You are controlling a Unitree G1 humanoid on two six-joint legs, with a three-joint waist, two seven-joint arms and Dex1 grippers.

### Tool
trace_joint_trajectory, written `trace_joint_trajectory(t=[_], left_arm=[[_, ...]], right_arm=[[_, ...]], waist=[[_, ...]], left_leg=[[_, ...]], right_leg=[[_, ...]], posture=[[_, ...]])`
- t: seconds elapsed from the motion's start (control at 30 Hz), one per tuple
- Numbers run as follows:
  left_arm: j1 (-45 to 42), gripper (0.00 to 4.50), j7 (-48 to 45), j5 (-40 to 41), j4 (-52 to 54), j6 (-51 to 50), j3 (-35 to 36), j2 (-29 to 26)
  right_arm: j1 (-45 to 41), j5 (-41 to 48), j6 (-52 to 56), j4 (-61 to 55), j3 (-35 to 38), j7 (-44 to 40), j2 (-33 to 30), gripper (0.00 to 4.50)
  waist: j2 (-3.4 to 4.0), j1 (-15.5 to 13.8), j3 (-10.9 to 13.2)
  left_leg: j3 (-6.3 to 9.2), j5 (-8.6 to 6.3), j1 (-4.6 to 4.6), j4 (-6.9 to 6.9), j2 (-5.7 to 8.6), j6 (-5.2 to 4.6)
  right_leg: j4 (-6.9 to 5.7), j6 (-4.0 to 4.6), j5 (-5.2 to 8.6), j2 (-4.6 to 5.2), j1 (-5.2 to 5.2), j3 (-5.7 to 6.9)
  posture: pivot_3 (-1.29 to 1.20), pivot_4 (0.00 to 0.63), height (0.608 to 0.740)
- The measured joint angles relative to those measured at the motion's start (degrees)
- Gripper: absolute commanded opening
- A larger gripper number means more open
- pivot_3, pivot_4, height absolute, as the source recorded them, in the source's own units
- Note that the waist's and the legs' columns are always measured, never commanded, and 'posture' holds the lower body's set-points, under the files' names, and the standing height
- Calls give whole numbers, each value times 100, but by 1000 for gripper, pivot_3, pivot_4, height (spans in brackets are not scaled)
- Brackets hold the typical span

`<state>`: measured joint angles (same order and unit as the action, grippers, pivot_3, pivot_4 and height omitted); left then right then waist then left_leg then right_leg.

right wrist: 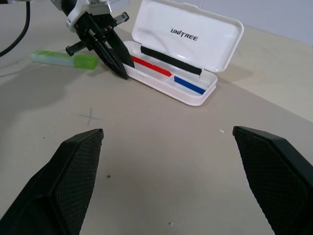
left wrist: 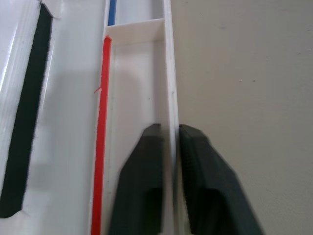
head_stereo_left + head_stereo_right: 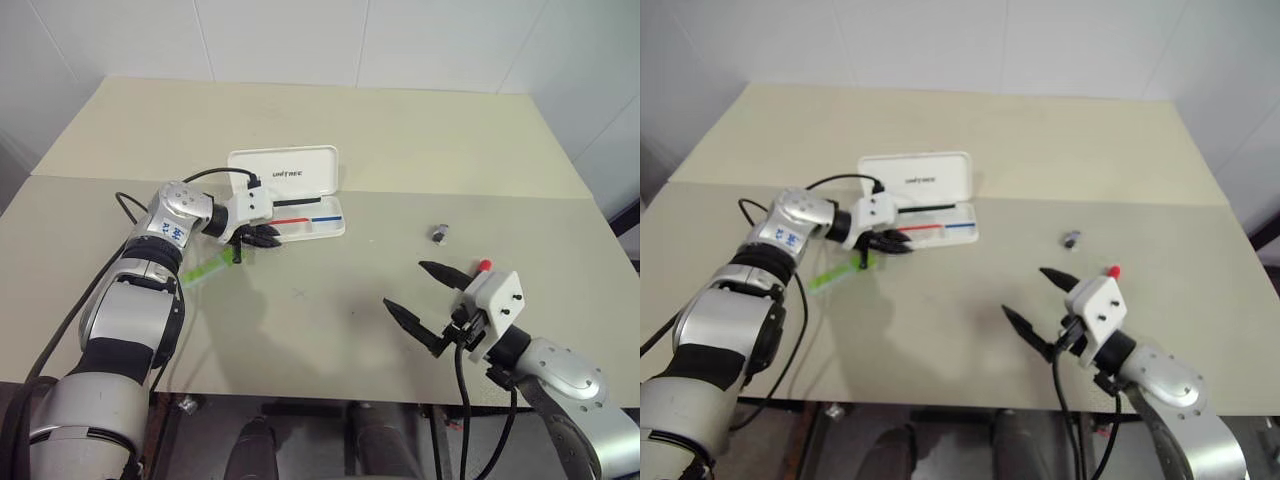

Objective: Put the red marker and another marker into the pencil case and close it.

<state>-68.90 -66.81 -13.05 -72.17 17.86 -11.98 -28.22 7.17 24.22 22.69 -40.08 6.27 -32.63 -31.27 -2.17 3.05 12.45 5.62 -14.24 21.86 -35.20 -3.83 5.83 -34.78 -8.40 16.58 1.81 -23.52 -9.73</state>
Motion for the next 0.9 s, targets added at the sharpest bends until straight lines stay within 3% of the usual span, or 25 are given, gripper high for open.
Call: trace_joint_trajectory(t=[0.2,0.37,0.67,0.9], left_arm=[[23,47,-155,55,61,98,93,-36],[311,47,-642,539,750,173,404,-49],[1838,47,-1248,1593,4196,-1190,633,-326],[3001,47,-1030,1714,6503,-2596,300,-602]], right_arm=[[-154,111,30,187,114,-133,-143,4500],[-188,173,33,264,156,-238,-208,4500],[143,499,-106,451,812,-793,-454,4500],[379,646,-164,930,1451,-1306,-852,4500]], waist=[[0,-8,0],[2,-12,1],[4,-19,3],[4,-20,3]], left_leg=[[2,-1,10,3,0,-1],[3,-1,21,6,0,-1],[4,-3,16,9,-1,-5],[3,-3,12,-5,-1,-5]], right_leg=[[1,-12,-4,0,-8,0],[-5,-20,-6,0,-18,1],[-29,-76,-23,0,-18,5],[-23,-10,13,0,-11,2]], posture=[[0,150,740],[0,150,740],[0,150,740],[0,150,740]])
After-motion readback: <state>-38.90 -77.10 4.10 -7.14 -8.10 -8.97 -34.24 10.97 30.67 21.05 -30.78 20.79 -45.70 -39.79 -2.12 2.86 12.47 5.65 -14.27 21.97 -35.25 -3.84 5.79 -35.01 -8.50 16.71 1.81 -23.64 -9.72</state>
